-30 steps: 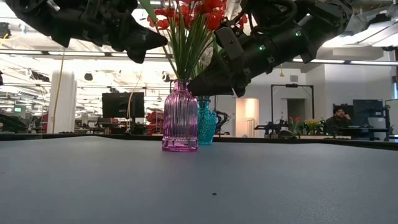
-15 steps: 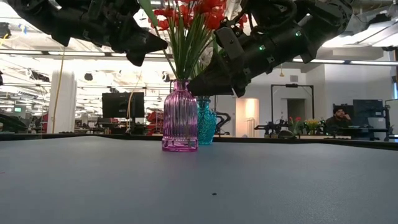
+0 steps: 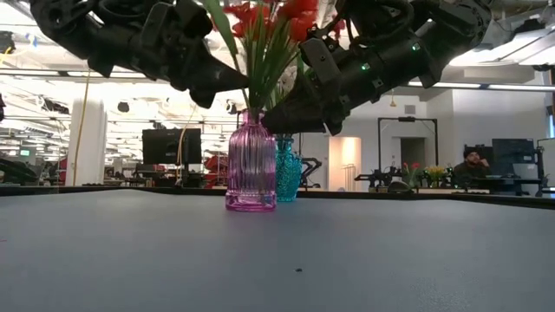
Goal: Sort flowers into vase by color
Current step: Put the red tulip into the purple vase, then return to Home Position
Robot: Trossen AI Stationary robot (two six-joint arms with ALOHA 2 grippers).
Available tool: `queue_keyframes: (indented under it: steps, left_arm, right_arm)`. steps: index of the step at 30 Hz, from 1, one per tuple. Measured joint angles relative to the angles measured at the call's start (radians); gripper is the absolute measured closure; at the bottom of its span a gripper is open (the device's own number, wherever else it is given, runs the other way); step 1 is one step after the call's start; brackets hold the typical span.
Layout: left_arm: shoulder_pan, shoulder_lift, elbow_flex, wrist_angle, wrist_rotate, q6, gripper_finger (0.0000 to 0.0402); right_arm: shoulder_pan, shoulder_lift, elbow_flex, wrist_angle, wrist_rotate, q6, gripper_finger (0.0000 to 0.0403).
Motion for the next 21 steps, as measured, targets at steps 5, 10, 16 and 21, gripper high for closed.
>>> queue_keyframes:
  steps: [5, 10, 16, 21]
  left_arm:
    - [0.0, -0.004, 0.005, -0.004, 0.011, 0.015, 0.0388]
    - [0.003, -0.021, 0.006, -0.033, 0.012, 0.018, 0.0323]
    - [0.012, -0.112, 0.006, -0.147, 0.013, 0.037, 0.0243]
    - [0.03, -0.255, 0.007, -0.318, 0.012, 0.068, 0.021]
  right_arm:
    - [0.0, 0.0, 0.0, -0.002, 0.0, 0.0, 0.0239]
    - [0.0, 0.0, 0.0, -0.006, 0.0, -0.001, 0.0239]
    - [0.0, -0.028, 0.0, -0.058, 0.0, -0.001, 0.0239]
    - [0.0, -0.113, 0.0, -0.165, 0.0, -0.008, 0.0239]
